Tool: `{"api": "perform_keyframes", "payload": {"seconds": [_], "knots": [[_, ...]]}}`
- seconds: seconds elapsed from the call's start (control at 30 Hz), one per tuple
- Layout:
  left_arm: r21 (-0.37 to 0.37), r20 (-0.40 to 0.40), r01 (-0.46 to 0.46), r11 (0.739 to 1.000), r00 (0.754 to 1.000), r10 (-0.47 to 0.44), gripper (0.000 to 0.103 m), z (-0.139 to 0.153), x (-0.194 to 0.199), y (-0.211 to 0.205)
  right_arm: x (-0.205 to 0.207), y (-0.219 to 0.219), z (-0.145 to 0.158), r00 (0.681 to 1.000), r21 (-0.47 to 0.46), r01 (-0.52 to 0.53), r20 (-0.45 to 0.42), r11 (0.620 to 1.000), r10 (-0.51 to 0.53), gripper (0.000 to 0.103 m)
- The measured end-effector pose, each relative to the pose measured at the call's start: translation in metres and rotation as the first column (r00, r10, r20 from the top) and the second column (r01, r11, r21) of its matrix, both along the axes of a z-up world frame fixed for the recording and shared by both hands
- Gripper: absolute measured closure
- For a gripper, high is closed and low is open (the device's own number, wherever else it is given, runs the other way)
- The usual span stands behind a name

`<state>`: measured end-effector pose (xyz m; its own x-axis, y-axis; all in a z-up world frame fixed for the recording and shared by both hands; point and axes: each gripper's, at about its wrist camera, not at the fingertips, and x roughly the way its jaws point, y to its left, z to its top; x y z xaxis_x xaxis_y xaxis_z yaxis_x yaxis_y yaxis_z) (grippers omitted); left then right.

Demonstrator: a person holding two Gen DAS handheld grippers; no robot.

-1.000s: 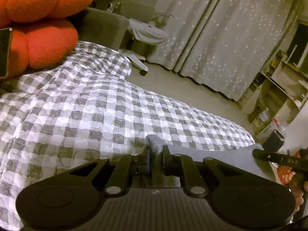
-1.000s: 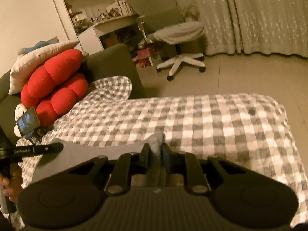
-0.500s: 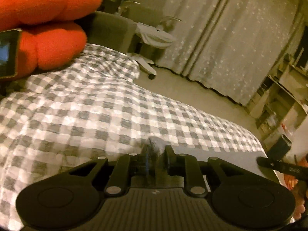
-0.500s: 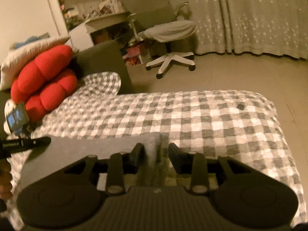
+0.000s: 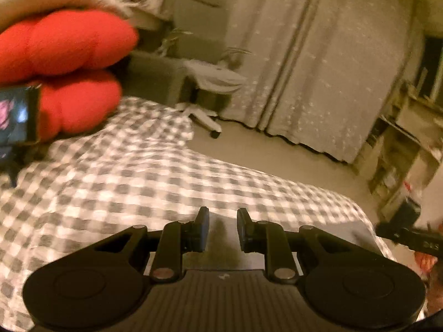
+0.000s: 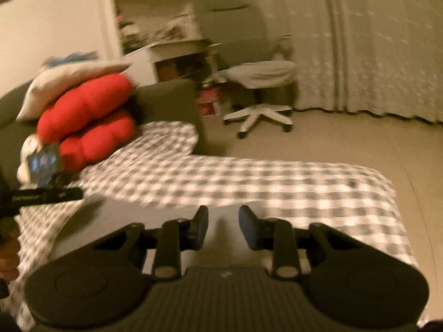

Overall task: Fold clothes
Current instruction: 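Open both grippers and release the folded sweater onto the bed, then press the folded sweater flat with both open grippers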

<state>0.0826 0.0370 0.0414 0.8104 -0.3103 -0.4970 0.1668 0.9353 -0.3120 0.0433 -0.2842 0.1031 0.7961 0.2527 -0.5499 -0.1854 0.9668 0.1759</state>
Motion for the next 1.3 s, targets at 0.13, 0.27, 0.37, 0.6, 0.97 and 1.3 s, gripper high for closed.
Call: {"api": "perform_keyframes", "payload": {"seconds": [0.13, 0.27, 0.37, 0.6, 0.97, 1.3], "knots": [[0.061, 0.002, 0.048, 0.997, 0.999, -0.048, 0.083, -0.006, -0.005, -0.029, 0.004, 0.027, -0.010, 0.997, -0.056, -0.064, -0.053, 0.996, 0.061, 0.078], [0.135, -0.017, 0.058, 0.989, 0.998, -0.057, 0.083, -0.018, -0.003, -0.046, 0.013, 0.030, -0.024, 0.989, -0.072, -0.040, -0.142, 0.997, 0.030, 0.080], [0.142, -0.034, 0.047, 0.989, 0.999, -0.042, 0.083, -0.024, 0.001, -0.047, 0.013, 0.024, -0.027, 0.987, -0.045, -0.023, -0.160, 0.999, 0.016, 0.081], [0.119, -0.021, 0.026, 0.993, 1.000, -0.023, 0.083, -0.013, -0.009, -0.046, 0.005, 0.028, -0.020, 0.994, -0.078, -0.037, -0.105, 0.996, 0.028, 0.078], [0.183, -0.024, 0.025, 0.983, 0.999, -0.021, 0.083, -0.022, -0.011, -0.062, 0.003, 0.044, -0.017, 0.993, -0.085, -0.084, -0.087, 0.993, 0.077, 0.079], [0.114, -0.036, 0.016, 0.993, 0.999, -0.012, 0.082, -0.014, -0.013, -0.057, 0.006, 0.054, -0.021, 0.986, -0.106, -0.123, -0.124, 0.987, 0.109, 0.077]]}}
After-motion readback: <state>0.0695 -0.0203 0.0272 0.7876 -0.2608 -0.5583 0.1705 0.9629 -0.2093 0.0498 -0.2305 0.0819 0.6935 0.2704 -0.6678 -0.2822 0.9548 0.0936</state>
